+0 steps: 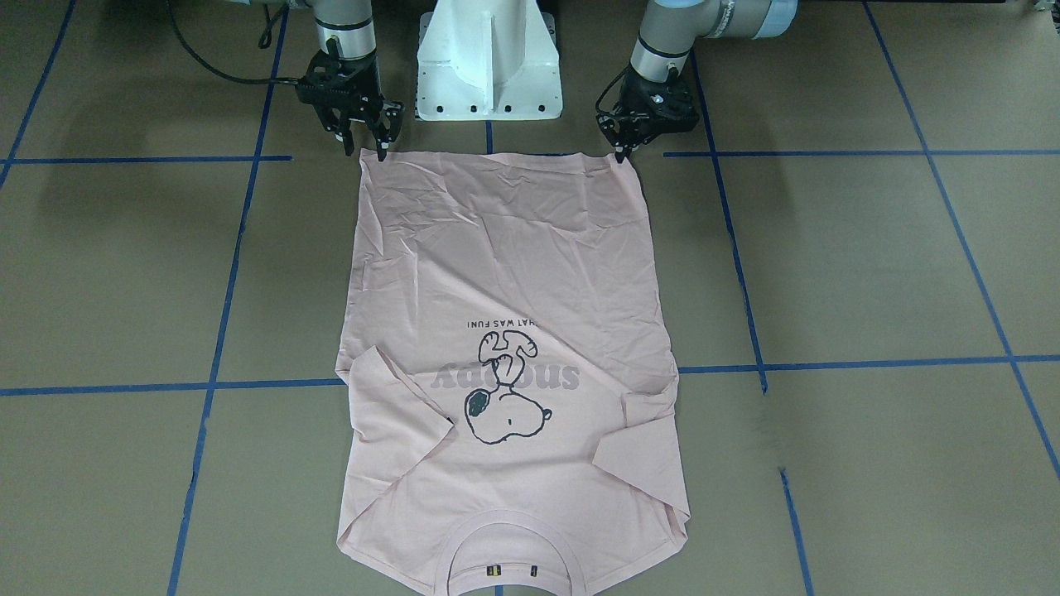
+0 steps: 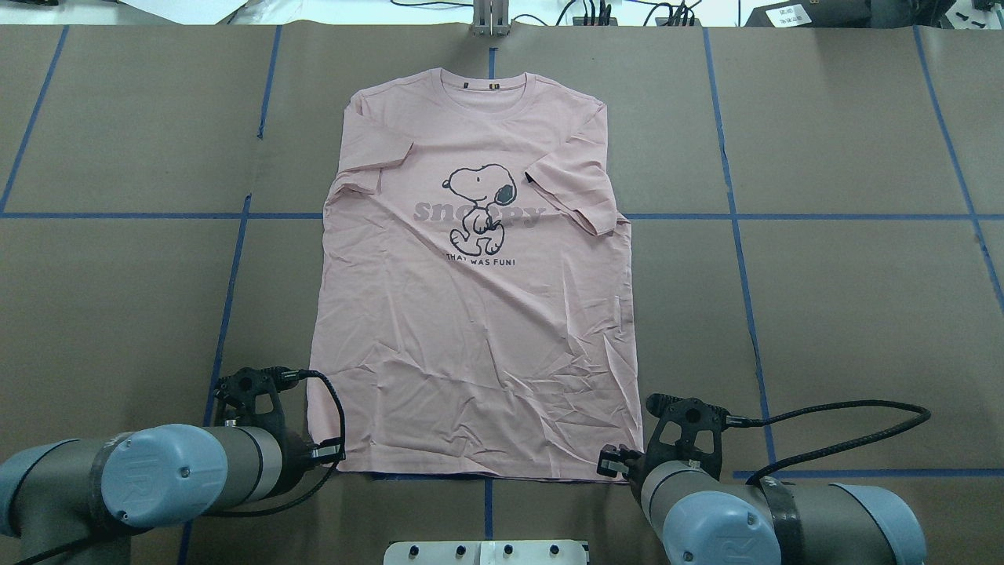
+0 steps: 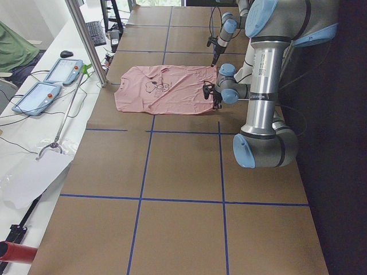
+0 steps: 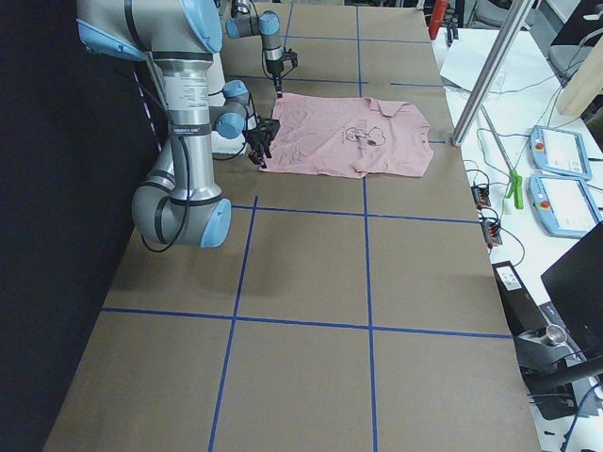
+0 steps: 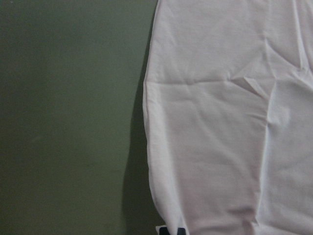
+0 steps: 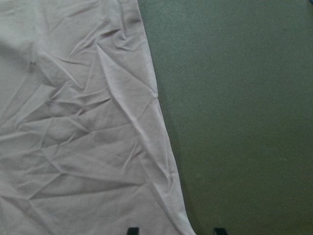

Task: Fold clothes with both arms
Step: 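Grasp the hem corners with both grippers, then lift the hem with both grippers and fold it toward the collar, then lay the hem near the collar and open both grippers, then withdraw both grippers away from the folded shirt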

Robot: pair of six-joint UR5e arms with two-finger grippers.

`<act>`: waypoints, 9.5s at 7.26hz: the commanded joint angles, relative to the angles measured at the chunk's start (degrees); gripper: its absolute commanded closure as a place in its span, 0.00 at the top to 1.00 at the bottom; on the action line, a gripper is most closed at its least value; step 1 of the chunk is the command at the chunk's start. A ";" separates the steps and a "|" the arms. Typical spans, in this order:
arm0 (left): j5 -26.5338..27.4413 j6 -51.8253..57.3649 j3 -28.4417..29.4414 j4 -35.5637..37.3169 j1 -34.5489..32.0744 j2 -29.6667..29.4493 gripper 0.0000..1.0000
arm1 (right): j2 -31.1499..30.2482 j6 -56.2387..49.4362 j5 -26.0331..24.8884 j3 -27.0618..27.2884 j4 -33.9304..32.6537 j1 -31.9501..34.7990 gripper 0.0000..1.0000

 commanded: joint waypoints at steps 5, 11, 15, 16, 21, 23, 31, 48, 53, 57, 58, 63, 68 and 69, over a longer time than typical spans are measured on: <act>0.00 0.09 0.04 -0.05 0.04 -0.04 0.00 | -0.66 1.19 -0.55 -1.27 -0.06 -1.58 0.57; 0.00 0.09 0.04 -0.05 0.04 -0.04 0.00 | -0.39 1.80 -0.64 -1.36 -0.06 -2.55 0.54; 0.00 0.09 -0.05 -0.05 0.04 -0.04 0.00 | 0.04 1.80 -0.64 -1.71 -0.06 -2.72 0.38; 0.00 0.00 -0.05 -0.05 0.13 -0.04 0.00 | 0.05 1.80 -0.72 -1.80 0.03 -2.64 0.22; -0.35 0.17 -1.27 0.12 -0.13 -0.39 0.00 | -0.13 1.63 -1.87 1.08 -0.14 -1.32 0.00; -2.44 1.84 -11.24 9.81 -0.22 -0.47 0.00 | 0.39 1.36 -1.17 12.02 -10.43 -0.52 0.00; -14.50 26.39 -6.53 32.30 -27.33 -21.10 0.00 | 19.03 -14.16 14.71 14.01 -30.37 22.35 0.00; -12.31 34.54 38.18 -4.27 -35.64 -26.93 0.00 | 37.22 -27.90 20.90 -53.91 17.43 41.84 0.00; -12.48 37.34 38.28 -5.93 -35.12 -26.85 1.00 | 37.31 -35.18 20.89 -55.06 17.35 41.13 1.00; -17.74 37.02 19.89 -5.50 -34.42 -17.75 1.00 | 26.92 -47.14 33.46 -41.60 16.73 46.67 1.00; -17.67 33.78 12.16 -5.93 -31.45 -10.74 1.00 | 21.46 -47.41 33.46 -34.48 16.73 46.67 1.00; -10.11 17.66 13.90 -6.20 -20.44 -7.84 0.55 | 15.87 -46.89 33.99 -26.76 16.73 46.06 1.00; -9.49 17.75 17.18 -6.12 -20.35 -9.53 0.55 | 16.04 -47.24 33.90 -27.11 16.73 45.88 1.00; -9.58 17.84 17.26 -6.12 -20.35 -10.14 0.55 | 16.13 -47.24 33.99 -27.03 16.73 45.88 1.00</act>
